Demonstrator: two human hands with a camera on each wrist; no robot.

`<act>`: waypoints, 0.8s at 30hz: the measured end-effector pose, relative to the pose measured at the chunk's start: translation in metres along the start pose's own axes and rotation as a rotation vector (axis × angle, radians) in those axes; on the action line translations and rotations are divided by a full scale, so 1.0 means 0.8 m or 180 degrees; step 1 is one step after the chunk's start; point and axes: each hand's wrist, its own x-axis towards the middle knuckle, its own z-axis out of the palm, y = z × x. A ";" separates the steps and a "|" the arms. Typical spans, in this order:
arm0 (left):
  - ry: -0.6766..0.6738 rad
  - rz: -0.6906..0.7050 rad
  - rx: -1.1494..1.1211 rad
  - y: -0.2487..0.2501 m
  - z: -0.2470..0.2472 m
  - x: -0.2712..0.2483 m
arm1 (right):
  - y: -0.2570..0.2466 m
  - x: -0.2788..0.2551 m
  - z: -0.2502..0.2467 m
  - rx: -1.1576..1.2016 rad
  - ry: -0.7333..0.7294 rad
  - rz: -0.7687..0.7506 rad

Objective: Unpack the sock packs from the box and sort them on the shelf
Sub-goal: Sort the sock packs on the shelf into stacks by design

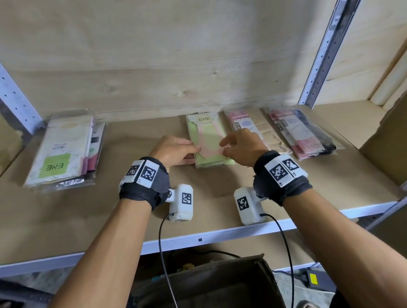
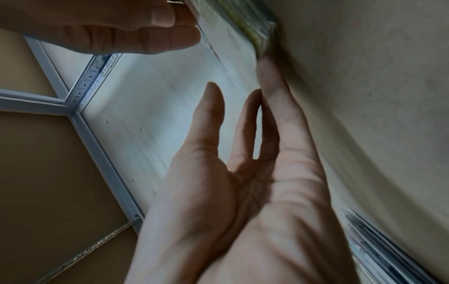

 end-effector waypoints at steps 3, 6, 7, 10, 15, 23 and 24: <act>0.0182 0.0117 0.0048 -0.002 -0.011 -0.002 | -0.003 0.001 0.000 0.0058 0.0098 -0.0038; 0.0389 0.0344 0.0292 -0.001 -0.042 -0.006 | -0.008 0.000 0.002 0.0055 0.0299 -0.0168; 0.0491 0.0429 0.0393 -0.001 -0.056 -0.009 | -0.011 -0.001 0.004 0.0093 0.0367 -0.0236; 0.0981 0.0639 0.0522 0.000 -0.107 -0.025 | -0.025 -0.007 0.012 0.0447 0.0506 -0.0463; 0.1888 0.0781 0.0762 -0.001 -0.193 -0.058 | -0.074 -0.015 0.045 0.1173 0.0017 -0.0627; 0.2395 0.0130 0.0842 -0.030 -0.301 -0.092 | -0.199 -0.002 0.131 0.1552 -0.1021 -0.0757; 0.2310 0.0095 0.0934 -0.034 -0.306 -0.094 | -0.213 0.000 0.142 0.1577 -0.1104 -0.0734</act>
